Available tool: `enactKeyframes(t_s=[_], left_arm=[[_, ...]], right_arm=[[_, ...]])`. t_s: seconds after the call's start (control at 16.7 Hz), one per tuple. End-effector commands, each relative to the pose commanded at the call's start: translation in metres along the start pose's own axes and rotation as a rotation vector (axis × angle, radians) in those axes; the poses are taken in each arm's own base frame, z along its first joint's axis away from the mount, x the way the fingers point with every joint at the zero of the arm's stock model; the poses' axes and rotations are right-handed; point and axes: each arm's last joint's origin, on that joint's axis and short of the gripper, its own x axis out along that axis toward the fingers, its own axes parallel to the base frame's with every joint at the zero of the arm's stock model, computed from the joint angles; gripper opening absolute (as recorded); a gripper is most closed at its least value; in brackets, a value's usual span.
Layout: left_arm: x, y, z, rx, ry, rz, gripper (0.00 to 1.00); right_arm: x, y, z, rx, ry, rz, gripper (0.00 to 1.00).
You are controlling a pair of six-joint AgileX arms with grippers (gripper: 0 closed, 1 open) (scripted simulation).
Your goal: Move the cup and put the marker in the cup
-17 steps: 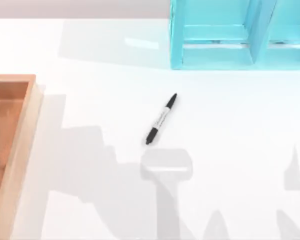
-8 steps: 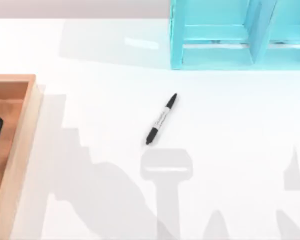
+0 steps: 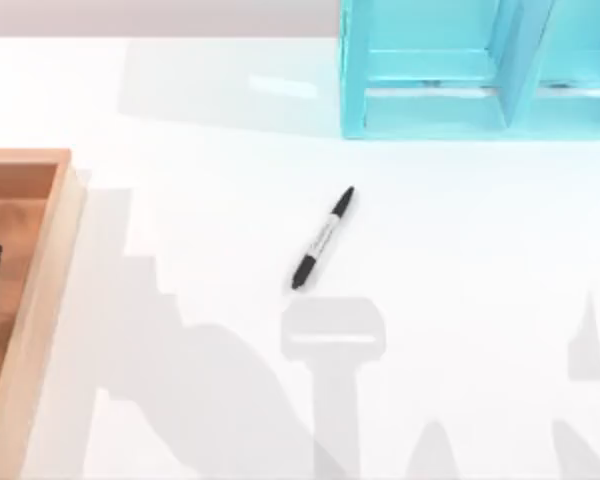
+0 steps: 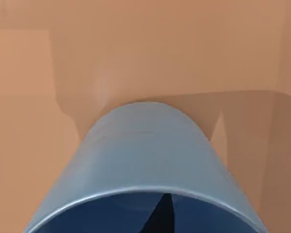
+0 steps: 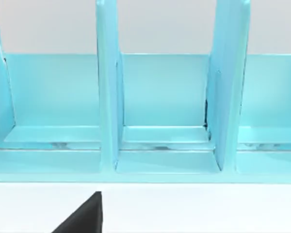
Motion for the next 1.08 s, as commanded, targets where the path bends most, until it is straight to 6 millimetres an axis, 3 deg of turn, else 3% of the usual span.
enactKeyframes(t_s=[0.3,0.9,1.08], left_arm=[[0.000,0.000,0.000,0.000,0.000,0.000,0.02],[-0.001,0.000,0.000,0.000,-0.004,0.001,0.00],[-0.019,0.004,0.011,-0.052,-0.069,0.021,0.00]], right_arm=[[0.000,0.000,0.000,0.000,0.000,0.000,1.00],[0.000,0.000,0.000,0.000,0.000,0.000,1.00],[0.000,0.000,0.000,0.000,0.000,0.000,1.00]])
